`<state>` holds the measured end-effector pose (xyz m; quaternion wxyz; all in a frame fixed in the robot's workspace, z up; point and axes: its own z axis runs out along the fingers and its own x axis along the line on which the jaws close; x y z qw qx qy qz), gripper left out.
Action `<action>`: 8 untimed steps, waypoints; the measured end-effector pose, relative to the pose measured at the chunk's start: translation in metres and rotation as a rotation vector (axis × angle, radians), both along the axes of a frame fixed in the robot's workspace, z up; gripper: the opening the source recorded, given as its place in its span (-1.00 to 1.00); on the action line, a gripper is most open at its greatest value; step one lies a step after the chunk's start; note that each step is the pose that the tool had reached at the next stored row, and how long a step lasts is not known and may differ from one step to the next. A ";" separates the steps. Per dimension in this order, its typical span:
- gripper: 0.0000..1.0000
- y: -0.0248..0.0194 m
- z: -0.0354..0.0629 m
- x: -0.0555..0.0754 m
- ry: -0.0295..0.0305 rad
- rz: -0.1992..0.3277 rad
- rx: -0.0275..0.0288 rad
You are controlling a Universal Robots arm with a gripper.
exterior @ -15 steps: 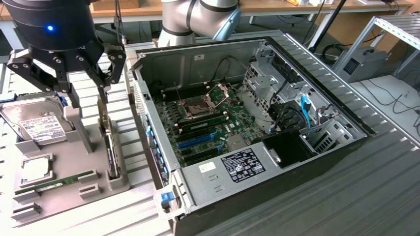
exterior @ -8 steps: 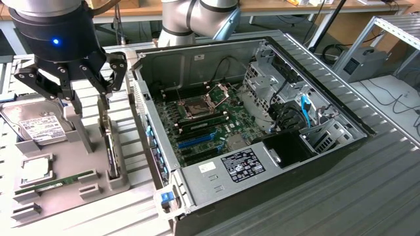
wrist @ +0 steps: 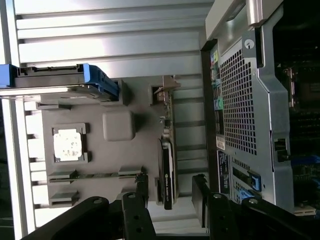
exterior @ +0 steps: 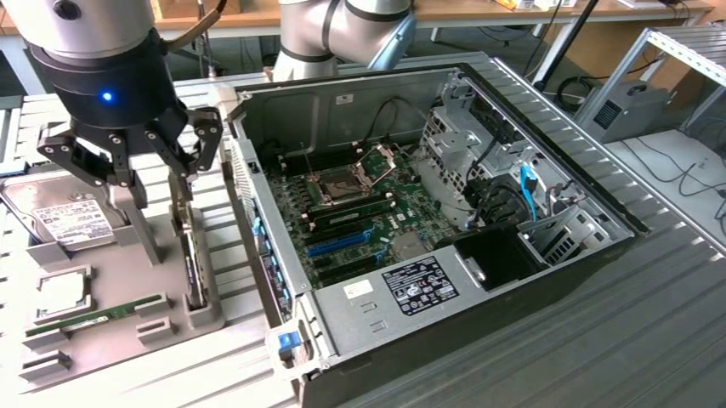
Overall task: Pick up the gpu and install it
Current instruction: 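Pick up the gpu and move the gpu toward the slot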
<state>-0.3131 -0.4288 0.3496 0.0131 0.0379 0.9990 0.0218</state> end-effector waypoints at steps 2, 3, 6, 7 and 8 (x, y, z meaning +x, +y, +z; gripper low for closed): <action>-0.04 0.0000 -0.0036 0.000 0.0001 0.000 0.0000; -0.04 0.0000 -0.0057 0.000 0.0001 0.000 0.0000; -0.04 0.0000 -0.0123 0.000 0.0001 0.000 0.0000; -0.04 0.0000 -0.0139 0.000 0.0000 0.000 0.0000; -0.04 0.0000 -0.0156 0.000 0.0000 0.000 0.0000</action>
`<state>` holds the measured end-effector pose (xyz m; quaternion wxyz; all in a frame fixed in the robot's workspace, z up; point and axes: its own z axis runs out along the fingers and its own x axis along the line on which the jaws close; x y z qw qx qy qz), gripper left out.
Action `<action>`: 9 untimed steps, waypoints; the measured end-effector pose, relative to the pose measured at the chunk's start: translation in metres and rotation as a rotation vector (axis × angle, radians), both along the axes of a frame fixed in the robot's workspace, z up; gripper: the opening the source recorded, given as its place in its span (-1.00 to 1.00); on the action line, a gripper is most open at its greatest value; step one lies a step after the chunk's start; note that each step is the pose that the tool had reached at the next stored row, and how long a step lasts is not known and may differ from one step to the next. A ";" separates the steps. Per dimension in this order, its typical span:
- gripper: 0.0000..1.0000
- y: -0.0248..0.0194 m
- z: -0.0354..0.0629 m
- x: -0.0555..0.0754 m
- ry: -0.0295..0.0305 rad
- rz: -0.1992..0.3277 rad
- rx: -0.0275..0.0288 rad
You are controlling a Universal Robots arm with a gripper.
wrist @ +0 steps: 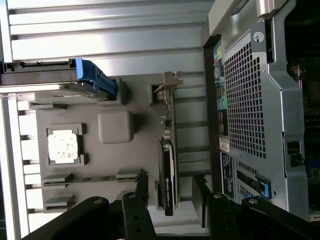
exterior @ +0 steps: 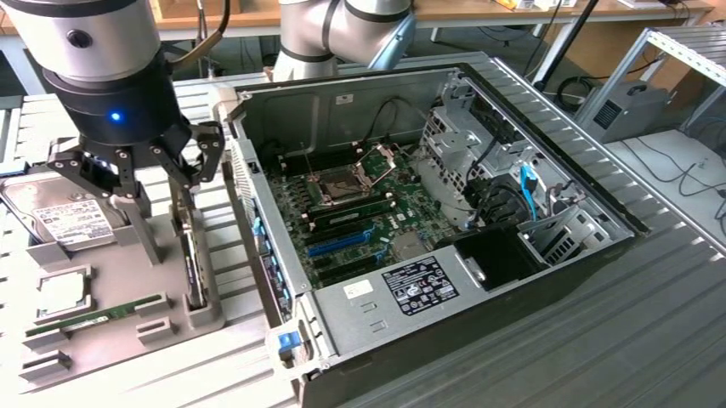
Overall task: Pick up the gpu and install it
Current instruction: 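Pick up the gpu and move the gpu toward the slot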
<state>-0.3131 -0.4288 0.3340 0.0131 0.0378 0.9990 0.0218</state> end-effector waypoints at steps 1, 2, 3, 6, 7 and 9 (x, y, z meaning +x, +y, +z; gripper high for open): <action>-0.04 0.0000 -0.0016 0.000 0.0000 0.000 0.0000; -0.04 0.0000 -0.0031 0.000 0.0001 0.000 -0.0001; -0.04 0.0000 -0.0050 0.000 0.0001 0.000 -0.0001; -0.04 0.0000 -0.0127 0.000 0.0000 0.000 0.0000; -0.04 0.0000 -0.0155 0.000 0.0000 0.000 0.0000; -0.04 0.0000 -0.0186 0.000 0.0000 0.000 0.0000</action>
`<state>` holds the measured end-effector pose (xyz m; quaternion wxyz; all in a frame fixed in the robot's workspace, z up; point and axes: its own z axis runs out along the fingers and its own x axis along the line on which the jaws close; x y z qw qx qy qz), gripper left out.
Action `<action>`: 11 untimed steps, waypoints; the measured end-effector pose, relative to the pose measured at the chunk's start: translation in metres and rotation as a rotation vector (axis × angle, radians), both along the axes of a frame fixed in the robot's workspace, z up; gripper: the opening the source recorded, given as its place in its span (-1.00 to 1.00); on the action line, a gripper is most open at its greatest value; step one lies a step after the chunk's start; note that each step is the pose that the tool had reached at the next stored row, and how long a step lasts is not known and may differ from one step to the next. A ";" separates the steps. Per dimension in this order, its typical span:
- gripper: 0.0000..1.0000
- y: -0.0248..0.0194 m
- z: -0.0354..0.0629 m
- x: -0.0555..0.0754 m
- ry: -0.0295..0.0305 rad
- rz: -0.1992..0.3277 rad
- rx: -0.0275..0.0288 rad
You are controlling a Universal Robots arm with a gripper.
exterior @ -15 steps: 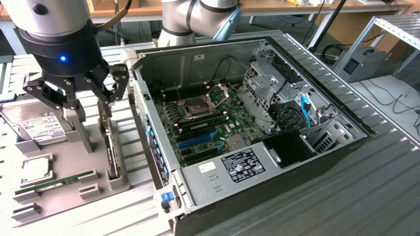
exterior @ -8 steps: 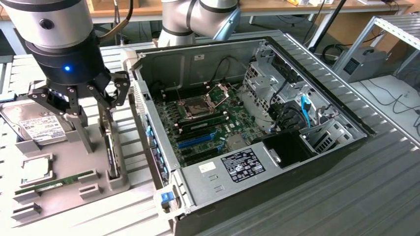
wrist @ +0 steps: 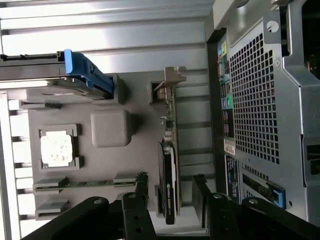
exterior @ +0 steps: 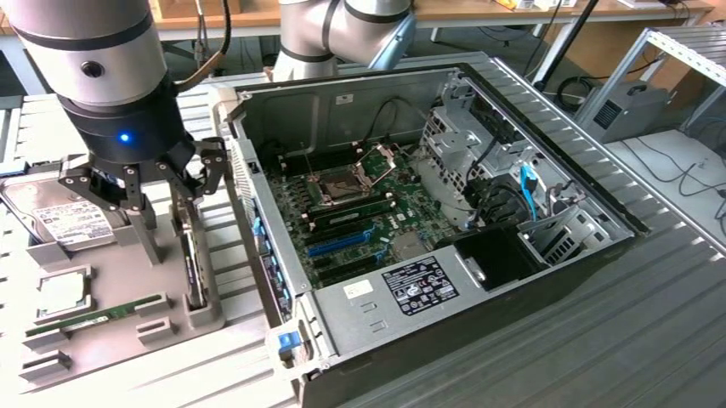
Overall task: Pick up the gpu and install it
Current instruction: 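Pick up the gpu and move the gpu toward the slot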
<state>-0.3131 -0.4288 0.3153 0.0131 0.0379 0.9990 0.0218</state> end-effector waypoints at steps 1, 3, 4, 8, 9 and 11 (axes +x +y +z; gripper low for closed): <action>-0.04 0.0000 -0.0019 0.000 0.0001 0.000 -0.0001; -0.04 0.0000 -0.0048 0.000 0.0002 0.000 -0.0002; -0.04 0.0000 -0.0062 0.000 0.0001 0.000 -0.0001; -0.04 0.0000 -0.0111 0.000 0.0001 0.000 -0.0001; -0.04 0.0000 -0.0132 0.000 0.0000 0.000 0.0000; -0.04 0.0000 -0.0175 0.000 0.0002 0.000 -0.0001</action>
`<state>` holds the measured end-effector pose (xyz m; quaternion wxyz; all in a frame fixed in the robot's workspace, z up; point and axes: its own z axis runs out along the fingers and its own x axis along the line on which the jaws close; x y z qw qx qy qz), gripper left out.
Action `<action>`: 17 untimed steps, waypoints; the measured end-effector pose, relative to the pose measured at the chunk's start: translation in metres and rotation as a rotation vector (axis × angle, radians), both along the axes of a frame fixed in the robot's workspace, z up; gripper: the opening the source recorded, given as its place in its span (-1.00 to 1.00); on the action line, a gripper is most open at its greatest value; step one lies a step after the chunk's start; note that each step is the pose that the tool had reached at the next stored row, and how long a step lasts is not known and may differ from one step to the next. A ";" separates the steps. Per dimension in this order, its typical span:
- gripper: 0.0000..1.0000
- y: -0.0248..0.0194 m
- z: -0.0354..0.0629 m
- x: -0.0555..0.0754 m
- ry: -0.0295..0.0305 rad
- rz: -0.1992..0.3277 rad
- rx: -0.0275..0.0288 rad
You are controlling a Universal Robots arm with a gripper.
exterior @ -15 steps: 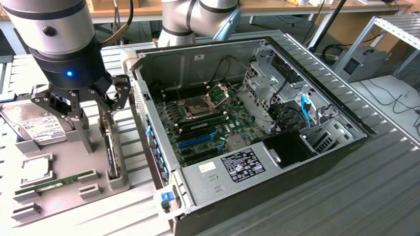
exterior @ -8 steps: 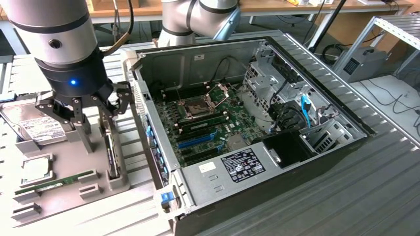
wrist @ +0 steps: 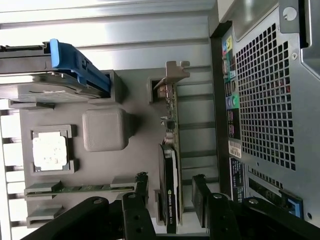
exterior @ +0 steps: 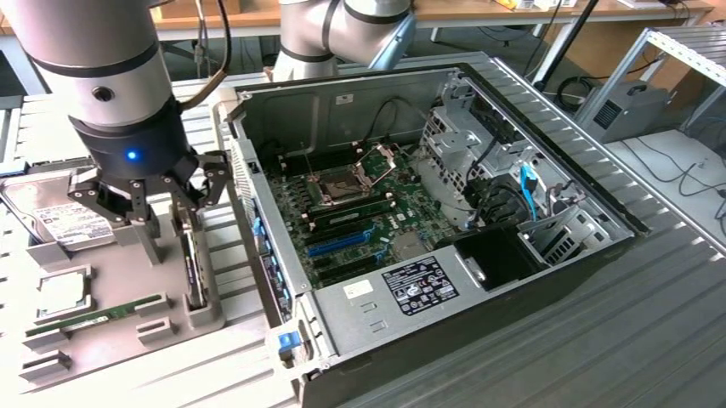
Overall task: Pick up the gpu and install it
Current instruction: 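Pick up the gpu and move the gpu toward the slot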
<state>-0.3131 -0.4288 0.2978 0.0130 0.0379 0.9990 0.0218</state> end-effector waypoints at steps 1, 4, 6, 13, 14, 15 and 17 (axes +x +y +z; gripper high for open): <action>-0.04 0.0000 -0.0025 0.000 -0.0001 0.000 0.0001; -0.04 0.0000 -0.0099 0.000 0.0000 0.000 0.0000; -0.04 0.0000 -0.0138 0.000 0.0000 0.000 0.0001; -0.04 0.0000 -0.0221 0.000 -0.0001 0.000 0.0001; -0.04 0.0000 -0.0229 0.000 -0.0001 0.000 0.0000; -0.04 0.0000 -0.0238 0.000 -0.0001 0.000 0.0000; -0.04 0.0000 -0.0254 0.000 -0.0001 0.000 0.0001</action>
